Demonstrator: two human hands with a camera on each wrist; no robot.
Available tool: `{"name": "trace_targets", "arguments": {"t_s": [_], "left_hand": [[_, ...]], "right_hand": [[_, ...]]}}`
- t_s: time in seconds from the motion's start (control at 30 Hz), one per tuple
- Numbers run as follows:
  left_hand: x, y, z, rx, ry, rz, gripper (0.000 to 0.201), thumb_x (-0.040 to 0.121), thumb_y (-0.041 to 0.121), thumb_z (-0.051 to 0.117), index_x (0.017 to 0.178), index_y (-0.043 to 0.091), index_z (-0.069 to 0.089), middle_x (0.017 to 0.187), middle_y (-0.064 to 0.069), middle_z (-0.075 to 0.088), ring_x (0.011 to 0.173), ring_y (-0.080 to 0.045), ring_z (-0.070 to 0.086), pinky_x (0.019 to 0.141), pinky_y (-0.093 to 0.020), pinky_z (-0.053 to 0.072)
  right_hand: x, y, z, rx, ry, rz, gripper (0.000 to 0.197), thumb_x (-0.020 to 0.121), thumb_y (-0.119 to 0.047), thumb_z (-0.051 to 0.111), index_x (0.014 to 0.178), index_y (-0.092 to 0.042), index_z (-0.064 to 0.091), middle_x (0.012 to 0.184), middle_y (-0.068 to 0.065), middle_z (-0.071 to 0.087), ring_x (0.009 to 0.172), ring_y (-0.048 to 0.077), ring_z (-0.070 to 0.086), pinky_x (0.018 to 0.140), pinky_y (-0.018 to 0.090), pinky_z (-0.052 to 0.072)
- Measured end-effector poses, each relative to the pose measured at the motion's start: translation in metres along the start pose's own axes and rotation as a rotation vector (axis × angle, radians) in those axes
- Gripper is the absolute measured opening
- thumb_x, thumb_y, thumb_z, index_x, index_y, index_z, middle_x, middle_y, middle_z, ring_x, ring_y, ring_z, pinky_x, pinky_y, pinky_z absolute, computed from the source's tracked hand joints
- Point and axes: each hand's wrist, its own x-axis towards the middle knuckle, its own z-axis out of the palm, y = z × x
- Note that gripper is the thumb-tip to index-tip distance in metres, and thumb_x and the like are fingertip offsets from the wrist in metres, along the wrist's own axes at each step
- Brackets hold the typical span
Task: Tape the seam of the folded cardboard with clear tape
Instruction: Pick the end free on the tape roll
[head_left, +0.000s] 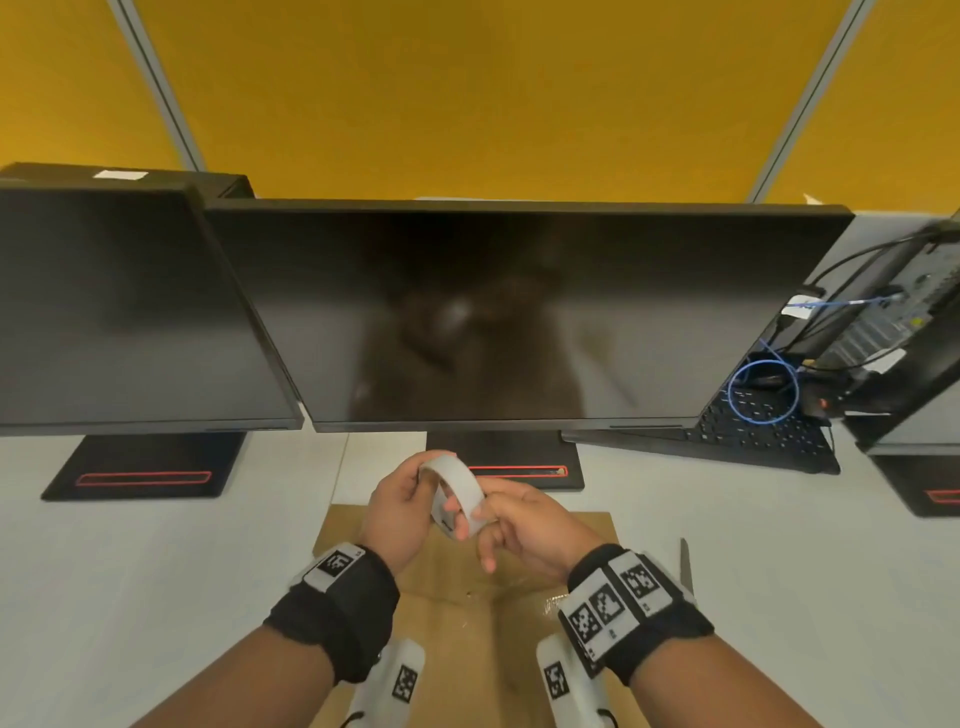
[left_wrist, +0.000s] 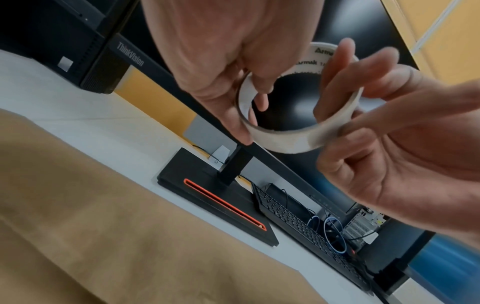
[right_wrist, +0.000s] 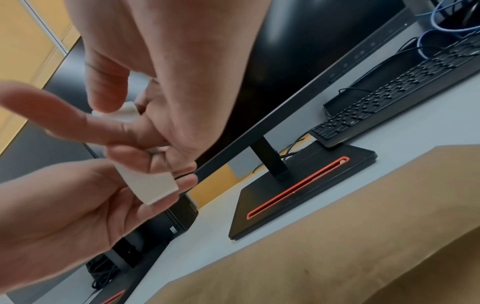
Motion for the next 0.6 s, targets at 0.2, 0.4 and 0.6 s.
{"name": "trace_targets", "arguments": {"t_s": [0.2, 0.4, 0.6], "left_hand": [[-0.007, 0.004, 0.009, -0.013, -0.041, -0.143, 0.025, 0.101, 0.027, 0.038, 0.100, 0.019, 0.061, 0.094, -0.007, 0.065, 0.094, -0.024, 0.061, 0.064, -0.018, 0.052], [-0.010, 0.012, 0.010, 0.281, -0.065, 0.111, 0.055, 0.092, 0.016, 0.057, 0.137, 0.039, 0.034, 0.139, 0.017, 0.033, 0.126, -0.003, 0.035, 0.108, -0.028, 0.030], [-0.009, 0.017, 0.003, 0.216, -0.066, 0.115, 0.030, 0.096, 0.011, 0.046, 0.106, 0.033, 0.064, 0.107, 0.009, 0.064, 0.105, -0.008, 0.056, 0.088, -0.017, 0.044]], "right_hand": [[-0.006, -0.005, -0.001, 0.000, -0.011, 0.060, 0.029, 0.094, 0.004, 0.035, 0.115, 0.003, 0.057, 0.090, 0.016, 0.066, 0.047, 0.010, 0.060, 0.043, 0.021, 0.048], [-0.001, -0.004, 0.002, -0.124, 0.025, 0.111, 0.026, 0.098, -0.013, 0.037, 0.094, -0.006, 0.061, 0.074, 0.010, 0.064, 0.046, 0.014, 0.055, 0.044, 0.022, 0.047], [-0.006, -0.006, 0.002, -0.114, 0.016, 0.080, 0.027, 0.094, -0.007, 0.038, 0.098, -0.009, 0.065, 0.076, 0.004, 0.064, 0.064, 0.013, 0.061, 0.047, 0.022, 0.050]]}}
